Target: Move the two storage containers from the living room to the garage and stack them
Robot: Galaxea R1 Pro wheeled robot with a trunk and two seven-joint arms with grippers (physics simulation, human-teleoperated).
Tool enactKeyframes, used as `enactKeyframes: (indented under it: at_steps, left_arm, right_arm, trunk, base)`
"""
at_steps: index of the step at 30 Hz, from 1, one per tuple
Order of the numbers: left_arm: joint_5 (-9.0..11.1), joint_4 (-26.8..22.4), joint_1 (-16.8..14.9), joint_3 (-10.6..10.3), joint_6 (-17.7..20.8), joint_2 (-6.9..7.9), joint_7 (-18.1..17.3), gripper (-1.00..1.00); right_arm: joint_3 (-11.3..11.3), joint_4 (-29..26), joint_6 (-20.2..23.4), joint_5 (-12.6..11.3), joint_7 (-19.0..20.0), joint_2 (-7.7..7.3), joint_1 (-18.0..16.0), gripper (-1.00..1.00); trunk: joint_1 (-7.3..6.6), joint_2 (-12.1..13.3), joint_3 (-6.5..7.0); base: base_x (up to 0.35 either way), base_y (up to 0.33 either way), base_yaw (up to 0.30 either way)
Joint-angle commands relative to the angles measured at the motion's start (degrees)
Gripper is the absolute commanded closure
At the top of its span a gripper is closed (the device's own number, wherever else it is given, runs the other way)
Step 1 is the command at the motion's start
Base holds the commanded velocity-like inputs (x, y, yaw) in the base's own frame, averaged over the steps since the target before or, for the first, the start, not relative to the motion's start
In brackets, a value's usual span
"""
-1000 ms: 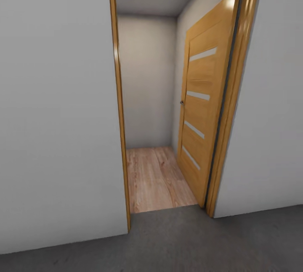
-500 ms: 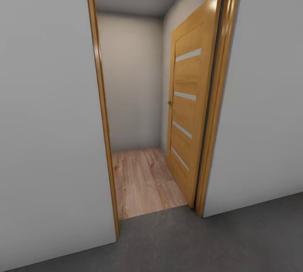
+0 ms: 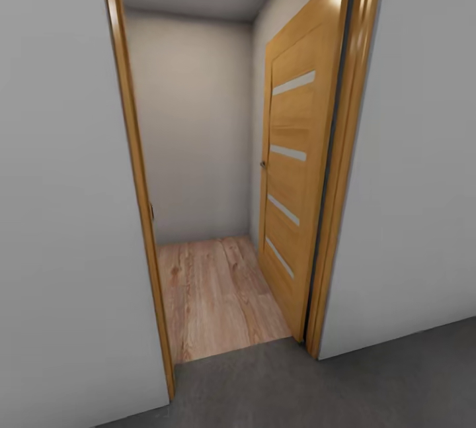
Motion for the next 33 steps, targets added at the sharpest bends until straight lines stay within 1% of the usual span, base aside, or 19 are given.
enactKeyframes:
  at_steps: [1,9,13,27,33]
  left_arm:
    - [0.2,0.0,0.0,0.1,-0.1,-0.02,0.2,-1.00]
    - [0.2,0.0,0.0,0.0,0.0,-0.02,0.2,-1.00]
    - [0.2,0.0,0.0,0.0,0.0,0.01,0.2,-1.00]
    - [0.2,0.0,0.0,0.0,0.0,0.07,0.2,-1.00]
    - [0.2,0.0,0.0,0.0,0.0,-0.01,0.2,-1.00]
  right_arm:
    - [0.4,0.2,-0.3,-0.5,0.1,0.04,-0.1,-1.00]
    - [0.4,0.2,-0.2,-0.5,-0.1,0.31,-0.1,-1.00]
    - [0.4,0.2,-0.2,-0.5,-0.1,0.18,-0.1,-1.00]
    - [0.4,0.2,-0.3,-0.5,-0.1,0.07,-0.1,-1.00]
    - [0.4,0.2,-0.3,-0.4,-0.1,0.07,-0.1,-1.00]
  trunk:
    - [0.03,0.0,-0.07]
    - [0.03,0.0,-0.07]
    - [0.03,0.0,-0.07]
    - [0.03,0.0,-0.07]
    - [0.03,0.0,-0.07]
  base:
    - [0.302,-0.122,0.000]
    - [0.302,-0.122,0.000]
    - [0.302,-0.117,0.040]
    - [0.303,-0.094,0.248]
    - [0.304,-0.088,0.070]
